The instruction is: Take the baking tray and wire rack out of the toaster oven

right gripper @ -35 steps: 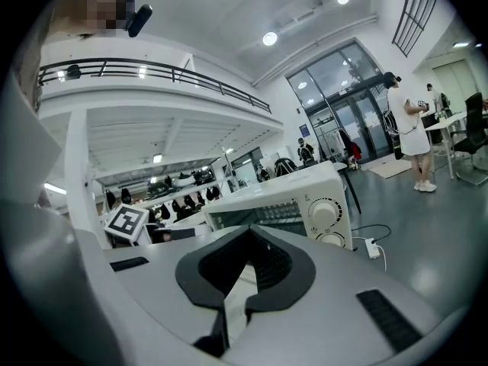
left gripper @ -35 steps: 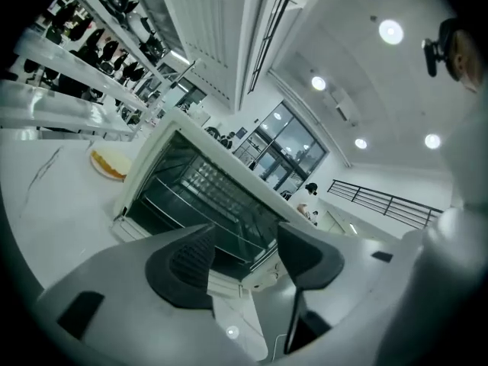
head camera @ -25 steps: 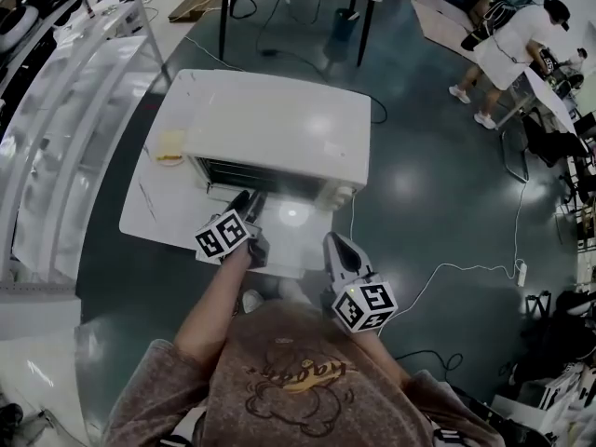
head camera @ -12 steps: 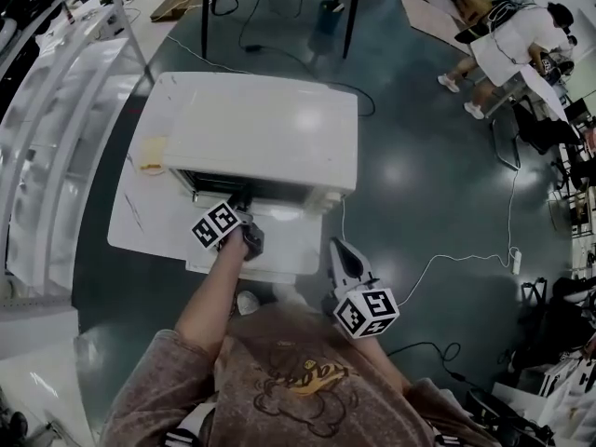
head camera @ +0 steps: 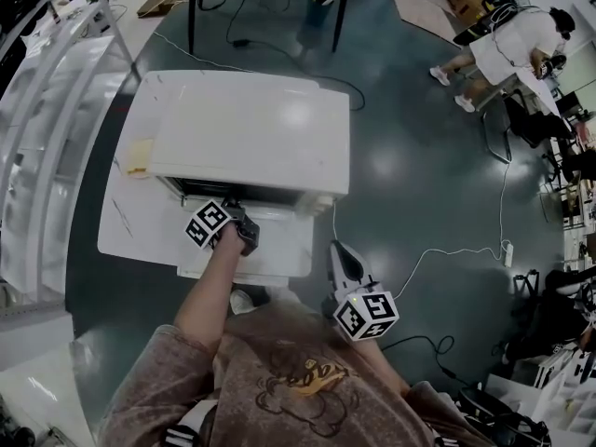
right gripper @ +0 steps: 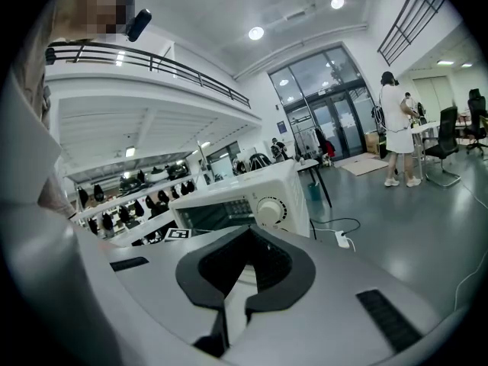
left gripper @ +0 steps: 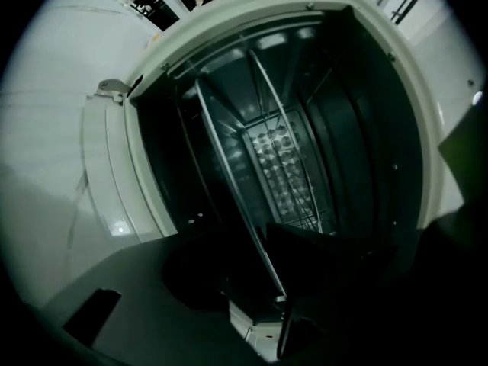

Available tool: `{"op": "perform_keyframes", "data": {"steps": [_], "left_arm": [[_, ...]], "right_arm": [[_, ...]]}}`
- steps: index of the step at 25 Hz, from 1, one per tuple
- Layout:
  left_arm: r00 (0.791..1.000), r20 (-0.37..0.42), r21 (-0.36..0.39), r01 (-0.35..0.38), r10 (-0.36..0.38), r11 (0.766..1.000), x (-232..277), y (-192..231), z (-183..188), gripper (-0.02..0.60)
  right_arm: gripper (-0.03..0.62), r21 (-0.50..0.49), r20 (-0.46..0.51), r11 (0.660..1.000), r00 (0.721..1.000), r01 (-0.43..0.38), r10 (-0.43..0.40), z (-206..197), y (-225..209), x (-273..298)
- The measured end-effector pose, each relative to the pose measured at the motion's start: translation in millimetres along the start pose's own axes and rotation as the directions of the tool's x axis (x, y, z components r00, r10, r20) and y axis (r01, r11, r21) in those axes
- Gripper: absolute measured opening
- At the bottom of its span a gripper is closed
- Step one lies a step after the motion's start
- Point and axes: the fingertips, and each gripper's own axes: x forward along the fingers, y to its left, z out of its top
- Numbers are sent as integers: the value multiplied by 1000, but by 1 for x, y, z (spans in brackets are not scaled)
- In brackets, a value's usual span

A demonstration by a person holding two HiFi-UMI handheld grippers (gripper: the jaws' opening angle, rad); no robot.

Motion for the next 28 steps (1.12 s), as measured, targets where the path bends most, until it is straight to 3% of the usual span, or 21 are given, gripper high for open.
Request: {"op": "perform_keyframes", "data": {"steps": [7,11,15,28], "left_arm": [[999,15,-77,34,-33,996,6,1,0,141],[998,33,-119,62,-59,991,8,-6,-1,77],[997,45,-175,63,-55,983,8,-4,-4,61],[998,43,-224,57,-48,973,-19,3,-16,46]], "right_arm": [[-2,6,-2,1000,1000,27,-27,-2,-6,-4],[-2,13,-2,999,999,40,-40,-1,-14,-8],[-2,18,-4,999,999,49,-49,-3,-18,-8],[-2,12,-15,1000,1000,15,-15,-8,-11,-6]]}}
